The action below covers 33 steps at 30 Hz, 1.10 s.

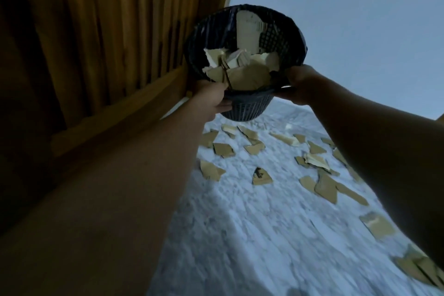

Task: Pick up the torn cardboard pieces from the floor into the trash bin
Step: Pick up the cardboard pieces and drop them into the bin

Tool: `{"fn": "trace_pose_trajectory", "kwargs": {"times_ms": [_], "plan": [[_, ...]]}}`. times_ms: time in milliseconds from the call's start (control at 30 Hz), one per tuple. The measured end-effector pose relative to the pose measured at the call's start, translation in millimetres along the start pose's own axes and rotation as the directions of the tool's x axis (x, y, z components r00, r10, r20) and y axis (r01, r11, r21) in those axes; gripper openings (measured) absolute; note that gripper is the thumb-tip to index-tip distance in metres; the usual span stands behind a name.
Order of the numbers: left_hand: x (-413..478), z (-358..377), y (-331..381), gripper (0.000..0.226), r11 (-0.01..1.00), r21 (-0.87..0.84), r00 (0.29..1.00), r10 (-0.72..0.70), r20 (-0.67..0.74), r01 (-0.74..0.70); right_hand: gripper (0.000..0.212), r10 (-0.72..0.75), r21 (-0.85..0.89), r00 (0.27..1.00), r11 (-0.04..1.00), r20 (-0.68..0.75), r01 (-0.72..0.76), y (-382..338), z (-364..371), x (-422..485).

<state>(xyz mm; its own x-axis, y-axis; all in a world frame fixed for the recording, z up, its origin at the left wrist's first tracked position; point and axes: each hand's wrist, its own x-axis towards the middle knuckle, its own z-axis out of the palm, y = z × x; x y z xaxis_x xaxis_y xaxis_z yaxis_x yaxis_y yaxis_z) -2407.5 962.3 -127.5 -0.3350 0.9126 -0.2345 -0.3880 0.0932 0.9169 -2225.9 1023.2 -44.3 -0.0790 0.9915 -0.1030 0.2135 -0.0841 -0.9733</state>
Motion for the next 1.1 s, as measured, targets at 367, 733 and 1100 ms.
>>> {"fn": "trace_pose_trajectory", "kwargs": {"times_ms": [367,733,1100], "plan": [[42,65,-8,0.040,0.999,0.020,0.993,0.027,-0.113,-0.025,0.011,-0.062,0.146,0.994,0.988,0.091,0.048,11,-30,101],[210,130,0,0.023,0.958,0.269,0.917,0.014,-0.399,0.102,0.067,-0.009,0.650,0.996,0.757,-0.094,0.069,102,-40,214],[274,195,-66,0.040,0.937,0.332,0.961,-0.011,-0.277,0.106,0.059,0.033,0.603,0.929,0.769,-0.368,0.212,185,-56,290]]}}
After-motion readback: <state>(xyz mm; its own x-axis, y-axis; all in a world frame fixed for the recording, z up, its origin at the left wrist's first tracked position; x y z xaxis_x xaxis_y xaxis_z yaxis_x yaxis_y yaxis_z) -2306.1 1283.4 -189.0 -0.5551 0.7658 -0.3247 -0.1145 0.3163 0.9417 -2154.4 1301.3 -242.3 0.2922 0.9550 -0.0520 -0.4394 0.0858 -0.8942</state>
